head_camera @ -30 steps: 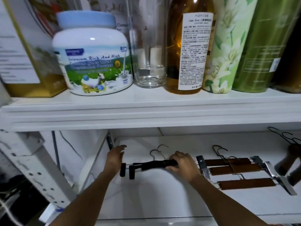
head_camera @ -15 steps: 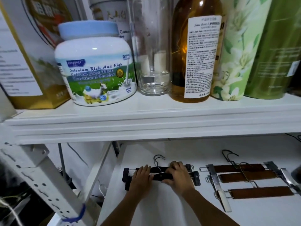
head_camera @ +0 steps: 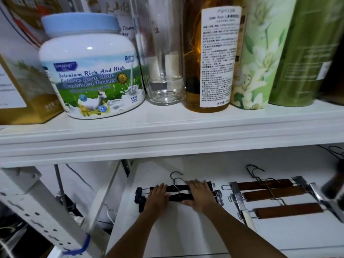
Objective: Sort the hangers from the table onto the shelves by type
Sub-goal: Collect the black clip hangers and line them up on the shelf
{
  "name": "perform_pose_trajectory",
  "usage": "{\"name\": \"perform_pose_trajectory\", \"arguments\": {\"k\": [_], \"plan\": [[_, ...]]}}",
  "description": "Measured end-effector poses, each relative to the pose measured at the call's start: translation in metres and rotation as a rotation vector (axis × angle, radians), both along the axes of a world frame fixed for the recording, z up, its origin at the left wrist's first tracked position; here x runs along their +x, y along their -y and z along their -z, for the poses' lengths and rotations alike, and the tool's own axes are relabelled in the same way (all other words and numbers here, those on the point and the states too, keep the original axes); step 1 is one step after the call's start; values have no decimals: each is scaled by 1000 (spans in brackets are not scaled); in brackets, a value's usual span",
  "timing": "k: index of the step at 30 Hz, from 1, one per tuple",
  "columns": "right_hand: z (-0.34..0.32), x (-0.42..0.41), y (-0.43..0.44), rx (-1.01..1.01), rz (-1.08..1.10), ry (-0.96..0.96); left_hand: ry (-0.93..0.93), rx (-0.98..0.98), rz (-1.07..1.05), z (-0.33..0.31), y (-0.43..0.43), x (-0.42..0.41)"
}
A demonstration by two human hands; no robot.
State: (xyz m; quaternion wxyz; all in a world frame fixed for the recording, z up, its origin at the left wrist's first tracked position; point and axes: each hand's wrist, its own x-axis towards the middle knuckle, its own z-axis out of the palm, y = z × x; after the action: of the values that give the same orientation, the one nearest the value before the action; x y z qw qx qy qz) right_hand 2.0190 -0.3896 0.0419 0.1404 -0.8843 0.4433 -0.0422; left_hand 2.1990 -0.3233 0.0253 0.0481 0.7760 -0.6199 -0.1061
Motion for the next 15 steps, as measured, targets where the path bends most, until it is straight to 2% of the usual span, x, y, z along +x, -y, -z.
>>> {"name": "perform_pose_trajectory", "arguments": {"k": [3,7,15], "plan": [[-13,-14,1,-30,25,52,-47,-131,15,-17,5,-3],[-36,-53,4,-133,118,88,-1,-278,153,-47,20,-28],[-88,-184,9,-300,413,55,66,-320,469,-116,76,-162]]}}
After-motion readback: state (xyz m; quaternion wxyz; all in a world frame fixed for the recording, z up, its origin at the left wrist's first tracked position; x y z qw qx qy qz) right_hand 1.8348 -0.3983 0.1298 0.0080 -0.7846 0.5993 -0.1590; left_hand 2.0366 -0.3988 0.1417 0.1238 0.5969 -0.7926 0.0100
